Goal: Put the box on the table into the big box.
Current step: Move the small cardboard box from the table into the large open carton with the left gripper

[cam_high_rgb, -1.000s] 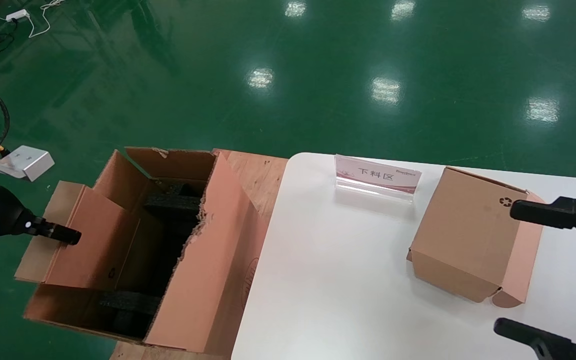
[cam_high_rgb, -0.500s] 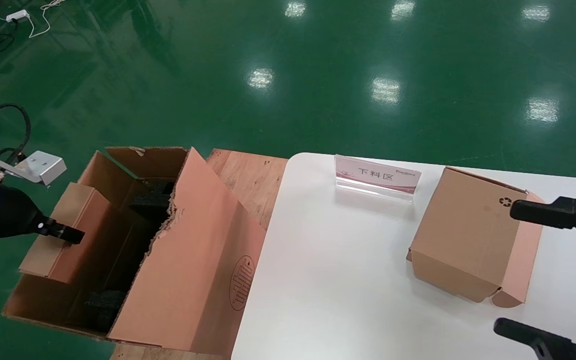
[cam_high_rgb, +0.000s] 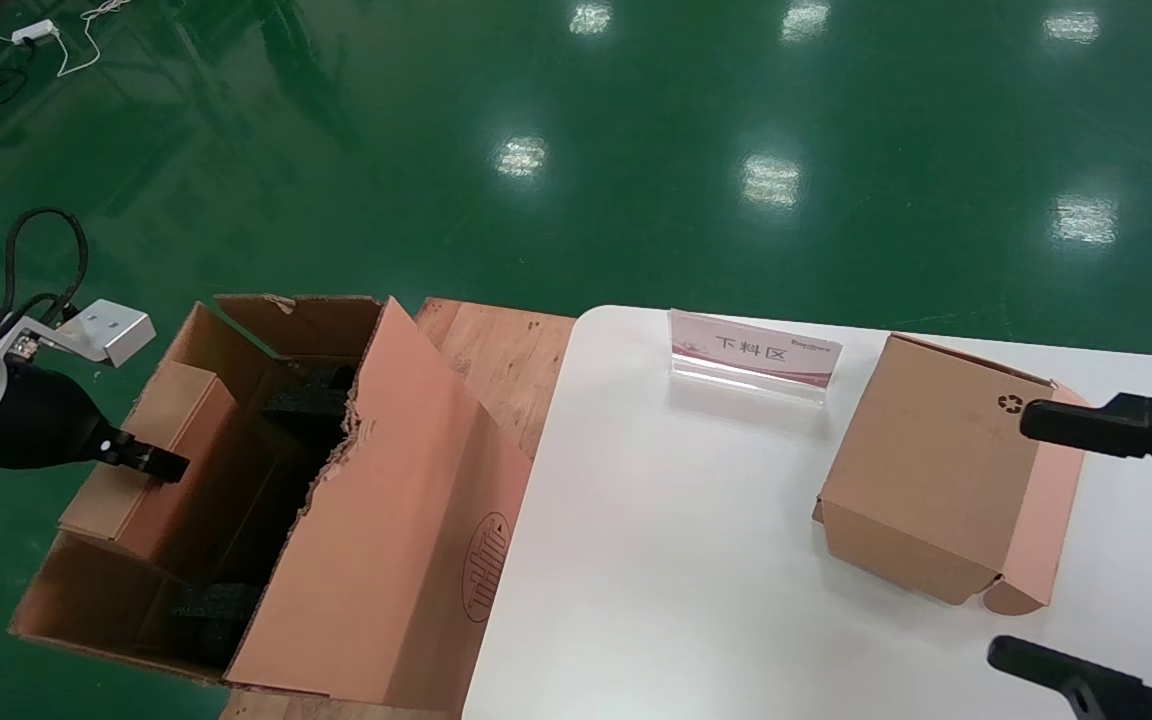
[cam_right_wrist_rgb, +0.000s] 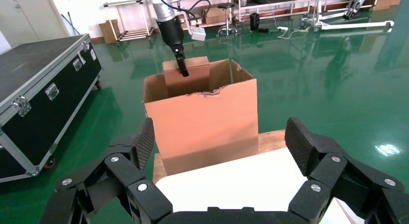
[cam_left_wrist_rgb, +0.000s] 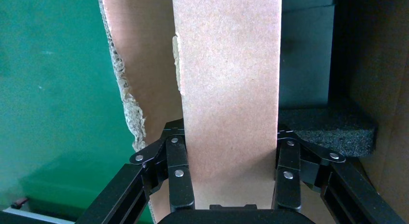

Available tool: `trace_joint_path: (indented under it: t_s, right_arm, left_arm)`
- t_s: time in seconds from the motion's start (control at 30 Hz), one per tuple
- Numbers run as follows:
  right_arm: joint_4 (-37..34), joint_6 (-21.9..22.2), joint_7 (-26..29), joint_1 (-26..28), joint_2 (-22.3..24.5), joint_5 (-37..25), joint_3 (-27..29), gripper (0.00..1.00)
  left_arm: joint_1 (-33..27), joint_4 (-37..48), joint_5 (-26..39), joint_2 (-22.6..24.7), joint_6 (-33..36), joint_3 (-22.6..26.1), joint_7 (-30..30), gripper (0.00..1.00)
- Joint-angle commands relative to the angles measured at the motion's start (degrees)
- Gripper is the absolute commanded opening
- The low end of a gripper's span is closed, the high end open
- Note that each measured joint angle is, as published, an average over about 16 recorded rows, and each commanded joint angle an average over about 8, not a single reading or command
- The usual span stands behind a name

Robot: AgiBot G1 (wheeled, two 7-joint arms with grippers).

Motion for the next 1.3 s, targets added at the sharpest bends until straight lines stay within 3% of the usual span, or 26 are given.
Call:
trace_joint_path:
  t_s: [0.03, 0.7, 1.3]
  right_arm:
    - [0.0, 0.0, 0.0, 0.0, 0.0, 0.0, 0.0, 1.0]
    - [0.0, 0.0, 0.0, 0.0, 0.0, 0.0, 0.0, 1.0]
    - [0.0, 0.0, 0.0, 0.0, 0.0, 0.0, 0.0, 1.0]
  left_arm:
    - [0.03, 0.2, -0.21, 0.04, -0.12, -0.08, 0.13, 0.0]
    - [-1.86, 0.6, -0.95, -0.85, -0.31, -2.18, 1.7, 0.0]
    - [0.35, 1.63, -0.15, -0.37, -2.39, -1.3, -0.16, 0.0]
